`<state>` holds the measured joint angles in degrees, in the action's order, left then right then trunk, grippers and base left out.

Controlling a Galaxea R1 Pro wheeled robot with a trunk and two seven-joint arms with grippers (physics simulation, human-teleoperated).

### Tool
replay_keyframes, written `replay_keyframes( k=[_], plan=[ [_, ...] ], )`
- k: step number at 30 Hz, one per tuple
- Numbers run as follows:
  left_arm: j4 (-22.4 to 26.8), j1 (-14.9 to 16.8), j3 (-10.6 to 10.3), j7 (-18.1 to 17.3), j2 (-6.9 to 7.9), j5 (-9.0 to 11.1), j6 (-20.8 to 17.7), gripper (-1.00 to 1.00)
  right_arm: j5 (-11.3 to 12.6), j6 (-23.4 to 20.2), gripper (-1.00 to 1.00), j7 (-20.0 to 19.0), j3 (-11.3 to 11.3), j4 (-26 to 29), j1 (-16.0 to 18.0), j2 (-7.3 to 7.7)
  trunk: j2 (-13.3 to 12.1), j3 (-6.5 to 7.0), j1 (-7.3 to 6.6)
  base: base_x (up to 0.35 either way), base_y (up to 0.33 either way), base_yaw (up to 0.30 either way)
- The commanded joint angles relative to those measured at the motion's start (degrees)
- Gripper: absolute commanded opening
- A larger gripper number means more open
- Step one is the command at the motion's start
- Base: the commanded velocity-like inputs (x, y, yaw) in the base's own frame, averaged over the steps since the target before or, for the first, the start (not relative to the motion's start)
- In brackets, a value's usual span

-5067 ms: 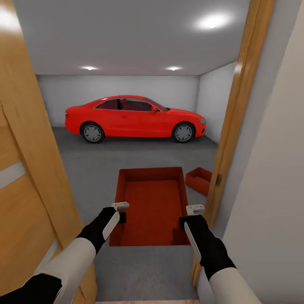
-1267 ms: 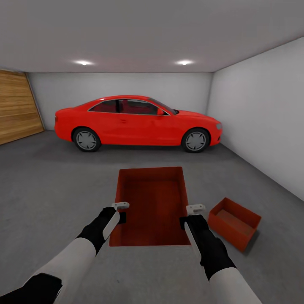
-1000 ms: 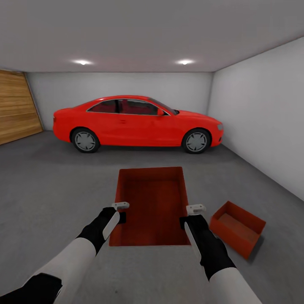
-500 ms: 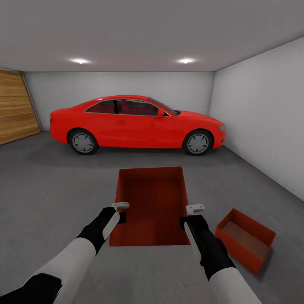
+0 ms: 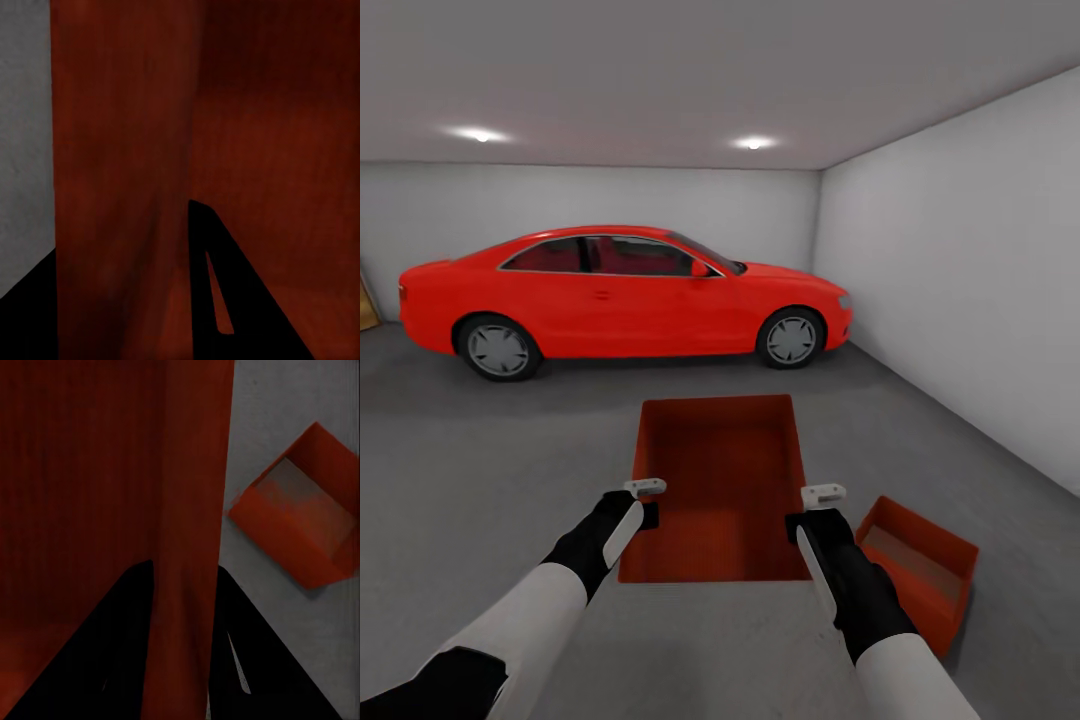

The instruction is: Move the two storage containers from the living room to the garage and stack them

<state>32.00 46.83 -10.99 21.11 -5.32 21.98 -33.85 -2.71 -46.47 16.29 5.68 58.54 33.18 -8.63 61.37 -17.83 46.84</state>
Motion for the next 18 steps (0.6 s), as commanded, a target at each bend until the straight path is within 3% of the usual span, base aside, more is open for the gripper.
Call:
replay_keyframes(
  k=[1, 8, 18],
  plan=[
    [0.1, 0.0, 0.1, -0.1, -1.45, -1.7, 0.5, -1.0, 2.0, 0.2, -1.0, -0.2, 2.3, -0.1, 0.0, -1.37, 0.0, 0.0, 0.0, 0.338, 0.0, -0.296],
    [0.1, 0.0, 0.1, -0.1, -1.45, -1.7, 0.5, -1.0, 2.0, 0.2, -1.0, -0.2, 2.3, -0.1, 0.0, -1.37, 0.0, 0.0, 0.0, 0.309, 0.0, -0.296],
    [0.2, 0.0, 0.1, 0.0, -1.45, -1.7, 0.5, -1.0, 2.0, 0.2, -1.0, -0.2, 2.3, -0.1, 0.0, -1.37, 0.0, 0.0, 0.0, 0.037, 0.0, -0.296]
  ],
)
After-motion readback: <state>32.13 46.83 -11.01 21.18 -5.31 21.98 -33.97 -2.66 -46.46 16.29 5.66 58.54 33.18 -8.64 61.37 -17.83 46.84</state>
